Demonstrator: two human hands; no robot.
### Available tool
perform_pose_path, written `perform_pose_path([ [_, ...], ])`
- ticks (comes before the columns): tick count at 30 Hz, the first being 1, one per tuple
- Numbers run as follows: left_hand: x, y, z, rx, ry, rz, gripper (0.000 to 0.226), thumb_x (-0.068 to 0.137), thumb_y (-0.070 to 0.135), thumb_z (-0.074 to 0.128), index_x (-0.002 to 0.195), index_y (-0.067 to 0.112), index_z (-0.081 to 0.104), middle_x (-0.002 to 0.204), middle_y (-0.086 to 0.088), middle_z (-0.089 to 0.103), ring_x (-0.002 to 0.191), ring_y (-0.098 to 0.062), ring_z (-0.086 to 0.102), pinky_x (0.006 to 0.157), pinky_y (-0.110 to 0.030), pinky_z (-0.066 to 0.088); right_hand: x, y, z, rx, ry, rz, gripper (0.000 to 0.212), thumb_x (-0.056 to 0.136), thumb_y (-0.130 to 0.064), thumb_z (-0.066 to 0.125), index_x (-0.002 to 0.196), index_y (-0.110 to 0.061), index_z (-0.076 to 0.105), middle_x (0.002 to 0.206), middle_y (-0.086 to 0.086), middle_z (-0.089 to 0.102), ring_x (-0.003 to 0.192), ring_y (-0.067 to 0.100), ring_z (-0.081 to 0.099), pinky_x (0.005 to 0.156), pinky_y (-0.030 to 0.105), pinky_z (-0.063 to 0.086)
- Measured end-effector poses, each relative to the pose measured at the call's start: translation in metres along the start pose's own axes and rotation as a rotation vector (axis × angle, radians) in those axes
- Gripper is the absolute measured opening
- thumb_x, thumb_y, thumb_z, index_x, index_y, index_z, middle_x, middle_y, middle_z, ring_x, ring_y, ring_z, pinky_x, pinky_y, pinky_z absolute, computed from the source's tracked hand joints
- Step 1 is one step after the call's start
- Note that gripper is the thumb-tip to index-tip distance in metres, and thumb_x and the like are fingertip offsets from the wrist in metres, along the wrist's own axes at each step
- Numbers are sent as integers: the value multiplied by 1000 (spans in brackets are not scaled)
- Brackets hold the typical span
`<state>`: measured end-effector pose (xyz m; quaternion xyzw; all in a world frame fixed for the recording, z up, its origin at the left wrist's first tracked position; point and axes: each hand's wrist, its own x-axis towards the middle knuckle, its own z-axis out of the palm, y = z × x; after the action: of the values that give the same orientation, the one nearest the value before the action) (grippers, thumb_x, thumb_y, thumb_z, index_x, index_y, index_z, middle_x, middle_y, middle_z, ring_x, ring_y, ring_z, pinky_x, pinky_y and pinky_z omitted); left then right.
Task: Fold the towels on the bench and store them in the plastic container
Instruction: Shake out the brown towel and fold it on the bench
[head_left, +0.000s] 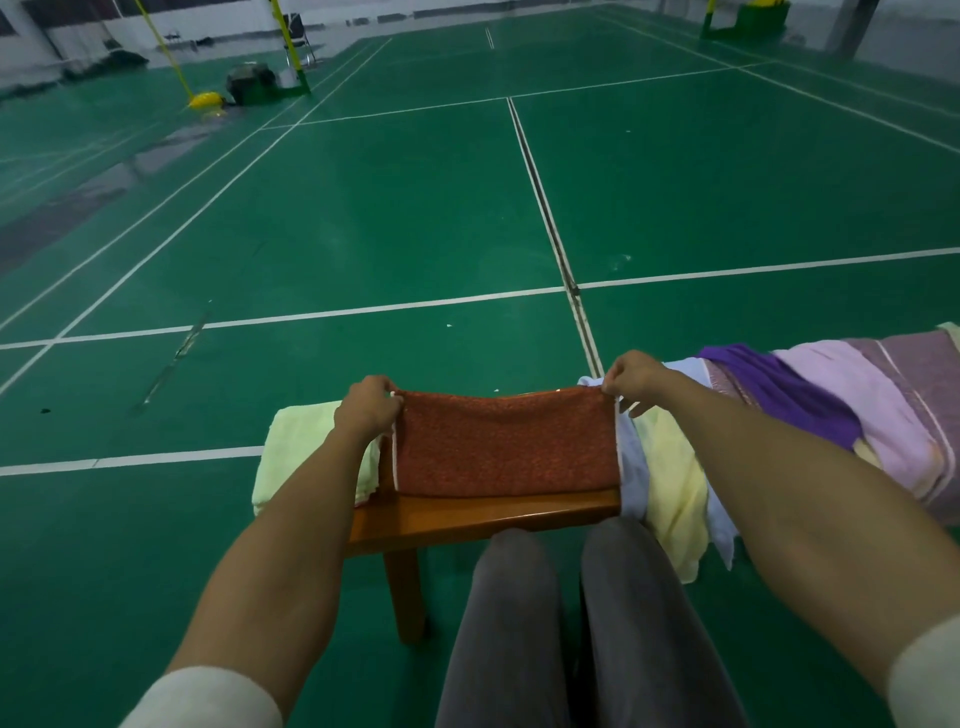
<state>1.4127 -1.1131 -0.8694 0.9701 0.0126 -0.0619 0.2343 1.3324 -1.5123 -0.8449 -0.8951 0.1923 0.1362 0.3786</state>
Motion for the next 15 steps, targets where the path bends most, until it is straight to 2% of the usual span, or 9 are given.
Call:
perform_pose_path([
  [3,8,2,5,49,23,-5,19,94,33,60,108,22,65,104,-9,71,92,-30,68,85,-42,55,13,-1,1,-10,31,-5,18,96,-11,65,102,5,71,101,22,71,80,31,74,66,42,63],
  [7,19,2,11,71,20,-24,21,94,35,58,109,22,65,106,-9,71,94,-31,68,86,-43,54,31,-3,4,-61,77,-18,15,95,-10,64,98,3,71,96,20,71,67,24,70,59,38,62],
  [12,32,2,20,102,25,-29,22,97,35,57,110,20,65,110,-11,69,100,-33,65,83,-41,51,54,-2,12,-135,112,-19,11,93,-11,64,89,-5,72,87,16,72,71,28,73,63,43,64],
  [15,38,3,27,132,37,-41,24,97,34,56,113,19,65,113,-13,68,105,-35,64,85,-41,51,66,2,20,-232,148,-11,10,92,-13,62,91,-10,70,84,12,72,71,29,73,65,44,64],
])
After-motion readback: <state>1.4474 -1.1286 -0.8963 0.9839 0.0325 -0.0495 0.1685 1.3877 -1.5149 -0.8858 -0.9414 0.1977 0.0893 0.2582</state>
